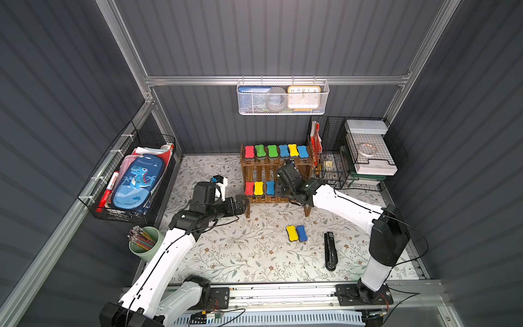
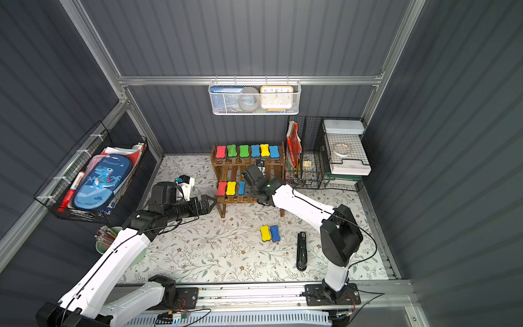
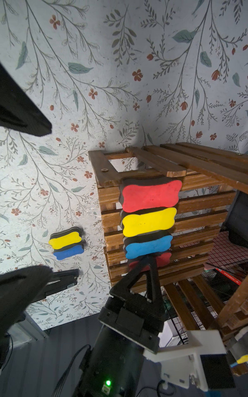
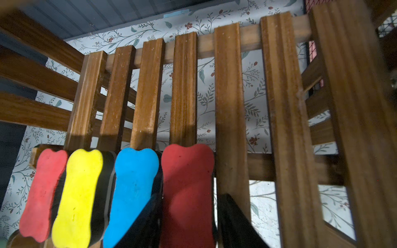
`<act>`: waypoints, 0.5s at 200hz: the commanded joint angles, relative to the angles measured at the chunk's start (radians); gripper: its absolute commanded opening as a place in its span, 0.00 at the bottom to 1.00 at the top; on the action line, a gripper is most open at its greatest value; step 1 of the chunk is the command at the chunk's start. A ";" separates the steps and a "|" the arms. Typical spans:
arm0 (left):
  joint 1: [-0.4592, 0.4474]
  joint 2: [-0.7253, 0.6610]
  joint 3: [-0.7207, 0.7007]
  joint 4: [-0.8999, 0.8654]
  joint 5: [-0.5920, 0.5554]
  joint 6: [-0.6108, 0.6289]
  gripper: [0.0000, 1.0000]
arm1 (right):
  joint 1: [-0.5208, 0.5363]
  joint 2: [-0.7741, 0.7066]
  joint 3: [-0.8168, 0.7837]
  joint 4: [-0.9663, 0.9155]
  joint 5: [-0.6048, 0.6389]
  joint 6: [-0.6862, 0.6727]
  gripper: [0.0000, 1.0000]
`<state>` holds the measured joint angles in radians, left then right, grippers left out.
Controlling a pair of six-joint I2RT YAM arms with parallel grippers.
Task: Remove the whiteboard erasers from the shelf
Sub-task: Pick up the whiteboard eraser from the shelf.
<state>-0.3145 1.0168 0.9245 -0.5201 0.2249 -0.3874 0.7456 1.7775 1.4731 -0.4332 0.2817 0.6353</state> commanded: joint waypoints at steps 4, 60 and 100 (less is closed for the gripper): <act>-0.001 -0.017 -0.013 -0.026 0.013 0.020 0.99 | -0.005 0.022 0.014 -0.002 -0.003 0.009 0.47; -0.001 -0.025 -0.012 -0.033 0.013 0.021 0.99 | -0.005 0.006 0.012 0.004 -0.006 0.014 0.40; -0.001 -0.031 -0.004 -0.038 0.012 0.021 0.99 | -0.004 -0.079 -0.009 -0.007 -0.029 0.026 0.38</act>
<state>-0.3145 1.0050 0.9241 -0.5362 0.2245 -0.3870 0.7456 1.7752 1.4727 -0.4255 0.2661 0.6464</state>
